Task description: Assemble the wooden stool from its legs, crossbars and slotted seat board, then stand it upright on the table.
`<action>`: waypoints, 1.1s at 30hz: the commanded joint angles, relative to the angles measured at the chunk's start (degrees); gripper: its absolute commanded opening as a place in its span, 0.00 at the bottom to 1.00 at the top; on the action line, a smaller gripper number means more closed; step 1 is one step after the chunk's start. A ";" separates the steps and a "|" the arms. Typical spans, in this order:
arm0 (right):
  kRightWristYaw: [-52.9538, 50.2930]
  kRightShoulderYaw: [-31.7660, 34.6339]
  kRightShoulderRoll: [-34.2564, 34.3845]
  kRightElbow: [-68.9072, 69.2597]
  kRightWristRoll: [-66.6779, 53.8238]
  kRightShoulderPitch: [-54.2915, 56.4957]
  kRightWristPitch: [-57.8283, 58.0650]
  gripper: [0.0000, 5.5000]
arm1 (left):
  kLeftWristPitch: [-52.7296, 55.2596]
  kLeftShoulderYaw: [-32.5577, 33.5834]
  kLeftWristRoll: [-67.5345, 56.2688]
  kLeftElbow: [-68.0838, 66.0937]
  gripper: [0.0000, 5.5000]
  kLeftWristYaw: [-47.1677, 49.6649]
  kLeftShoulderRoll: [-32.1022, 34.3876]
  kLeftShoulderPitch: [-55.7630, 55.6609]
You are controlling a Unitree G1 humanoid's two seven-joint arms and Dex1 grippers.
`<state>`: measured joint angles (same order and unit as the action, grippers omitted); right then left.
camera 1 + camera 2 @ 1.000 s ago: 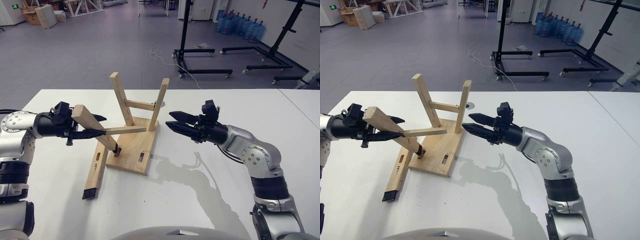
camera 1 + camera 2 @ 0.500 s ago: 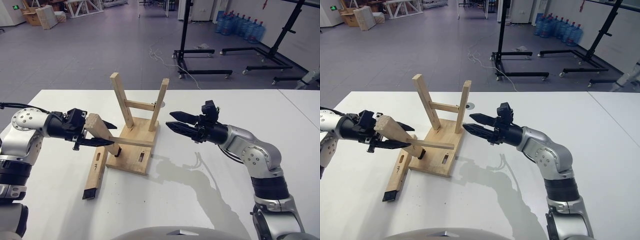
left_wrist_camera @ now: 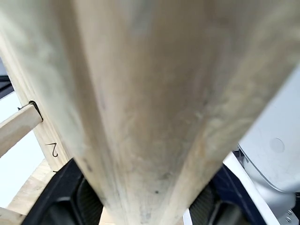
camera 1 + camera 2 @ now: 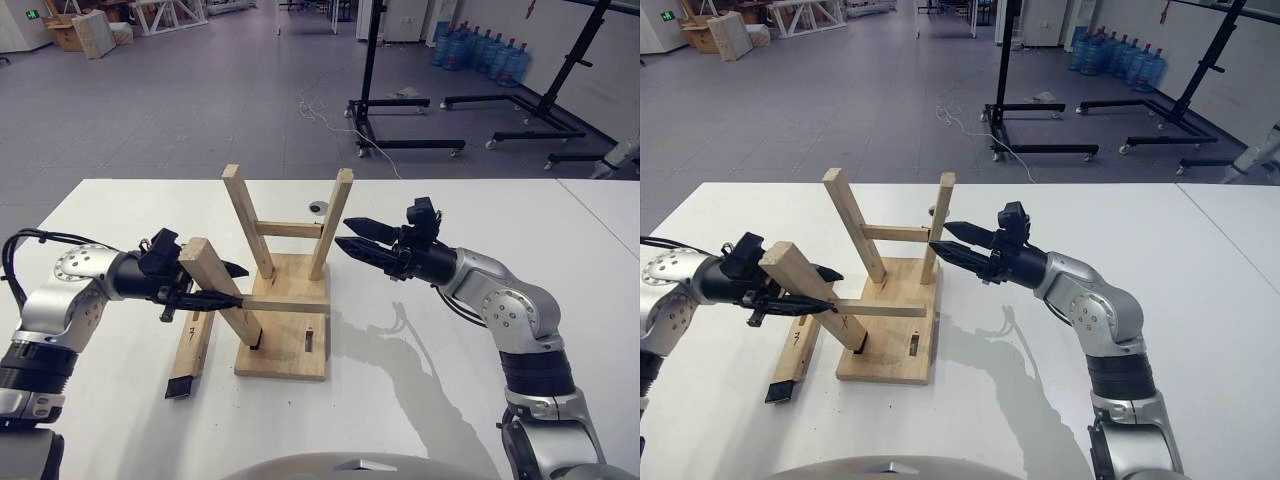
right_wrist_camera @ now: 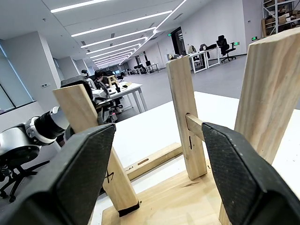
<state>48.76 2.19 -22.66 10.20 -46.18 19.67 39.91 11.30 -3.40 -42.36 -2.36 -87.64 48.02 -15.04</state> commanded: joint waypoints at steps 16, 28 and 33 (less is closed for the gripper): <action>-0.09 0.83 0.20 -1.22 0.37 2.92 -0.53 0.61 | 2.52 -2.65 13.37 3.05 0.53 10.37 0.14 1.27; -0.96 2.01 0.04 0.11 0.53 1.09 -0.93 0.61 | 10.42 11.85 1.21 15.94 0.72 5.03 5.52 13.84; -1.60 2.35 0.45 0.69 0.22 0.37 -0.94 0.61 | 8.91 14.30 3.45 12.20 0.72 7.84 4.54 13.29</action>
<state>47.67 4.31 -22.27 9.98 -45.97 20.40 39.35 20.94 10.00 -40.62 11.97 -81.32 52.72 -0.87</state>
